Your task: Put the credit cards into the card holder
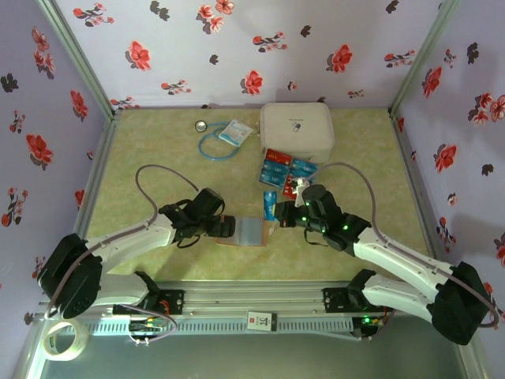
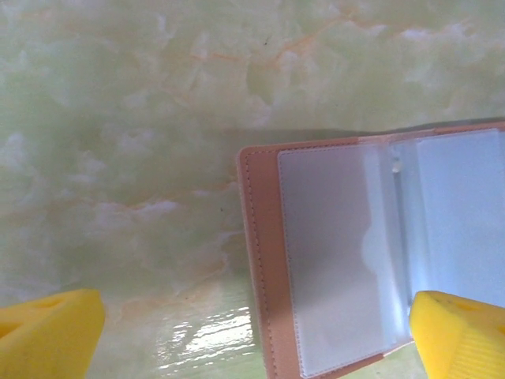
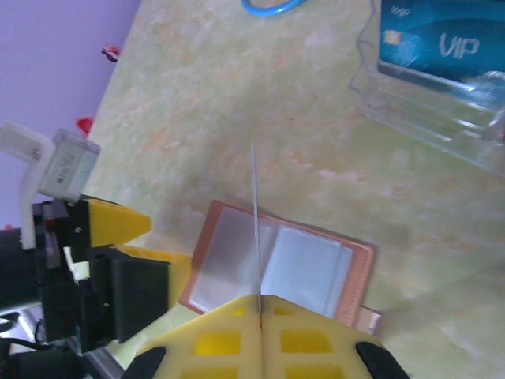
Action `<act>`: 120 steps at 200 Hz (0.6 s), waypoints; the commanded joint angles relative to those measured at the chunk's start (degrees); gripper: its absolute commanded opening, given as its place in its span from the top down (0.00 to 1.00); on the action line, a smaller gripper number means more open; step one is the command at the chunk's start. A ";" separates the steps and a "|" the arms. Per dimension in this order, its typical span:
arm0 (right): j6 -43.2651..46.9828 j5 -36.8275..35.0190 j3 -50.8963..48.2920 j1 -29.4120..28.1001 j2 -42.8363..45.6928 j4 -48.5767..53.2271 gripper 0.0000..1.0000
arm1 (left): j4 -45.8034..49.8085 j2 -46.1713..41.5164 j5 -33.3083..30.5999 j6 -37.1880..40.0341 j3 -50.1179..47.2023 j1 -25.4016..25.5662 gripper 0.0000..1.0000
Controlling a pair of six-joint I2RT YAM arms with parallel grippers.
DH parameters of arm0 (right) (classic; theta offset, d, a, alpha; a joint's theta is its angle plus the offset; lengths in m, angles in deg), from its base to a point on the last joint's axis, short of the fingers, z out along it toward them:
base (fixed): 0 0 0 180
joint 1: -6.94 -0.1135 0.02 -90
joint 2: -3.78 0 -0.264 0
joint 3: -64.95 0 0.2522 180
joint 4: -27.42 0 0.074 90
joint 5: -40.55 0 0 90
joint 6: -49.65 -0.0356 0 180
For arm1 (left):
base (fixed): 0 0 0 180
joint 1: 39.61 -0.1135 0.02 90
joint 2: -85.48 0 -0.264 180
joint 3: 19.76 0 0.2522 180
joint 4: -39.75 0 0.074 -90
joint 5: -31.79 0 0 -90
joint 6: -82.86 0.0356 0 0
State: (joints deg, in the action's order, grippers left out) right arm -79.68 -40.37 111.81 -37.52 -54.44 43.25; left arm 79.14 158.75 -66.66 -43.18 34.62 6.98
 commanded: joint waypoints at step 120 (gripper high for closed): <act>-3.52 -5.57 -4.08 -5.27 -6.25 -5.53 1.00 | -2.72 1.38 2.10 0.92 -2.03 -0.36 0.00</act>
State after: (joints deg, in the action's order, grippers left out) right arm -86.57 -41.63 105.76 -42.38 -62.61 29.80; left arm 77.98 160.81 -66.18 -41.27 33.14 6.87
